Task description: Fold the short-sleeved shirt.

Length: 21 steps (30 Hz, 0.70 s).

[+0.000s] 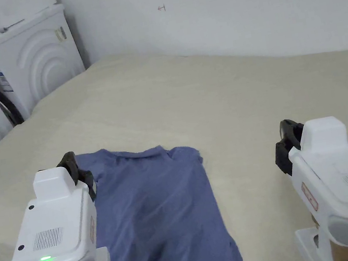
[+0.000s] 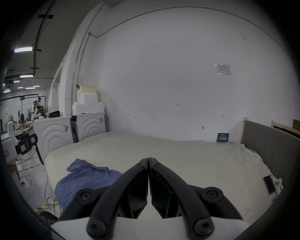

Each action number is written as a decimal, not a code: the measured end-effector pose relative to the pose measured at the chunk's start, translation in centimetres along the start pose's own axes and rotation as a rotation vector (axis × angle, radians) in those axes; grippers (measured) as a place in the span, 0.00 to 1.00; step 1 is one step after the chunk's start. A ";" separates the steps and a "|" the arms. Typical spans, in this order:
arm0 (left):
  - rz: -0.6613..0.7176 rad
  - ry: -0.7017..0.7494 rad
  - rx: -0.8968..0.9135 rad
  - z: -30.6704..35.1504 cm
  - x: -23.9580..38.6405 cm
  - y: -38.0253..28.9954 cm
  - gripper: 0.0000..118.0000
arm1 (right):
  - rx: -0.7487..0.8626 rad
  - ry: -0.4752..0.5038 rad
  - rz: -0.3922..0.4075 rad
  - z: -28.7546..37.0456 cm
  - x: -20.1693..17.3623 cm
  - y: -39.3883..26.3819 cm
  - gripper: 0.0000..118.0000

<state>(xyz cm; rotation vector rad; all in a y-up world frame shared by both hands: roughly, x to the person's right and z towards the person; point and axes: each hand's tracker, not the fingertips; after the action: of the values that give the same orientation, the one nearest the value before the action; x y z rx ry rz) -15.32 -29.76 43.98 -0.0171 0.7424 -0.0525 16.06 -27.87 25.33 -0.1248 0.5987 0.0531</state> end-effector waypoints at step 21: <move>0.028 -0.030 -0.143 -2.5 -2.6 -1.4 0.00 | -0.021 0.051 -0.001 -1.5 -1.8 -0.4 0.00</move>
<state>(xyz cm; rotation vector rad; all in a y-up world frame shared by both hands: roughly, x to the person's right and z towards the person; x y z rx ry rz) -18.98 -31.04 43.96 -0.1433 0.7152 0.0273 13.73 -28.50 25.14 -0.1472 0.6490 0.0554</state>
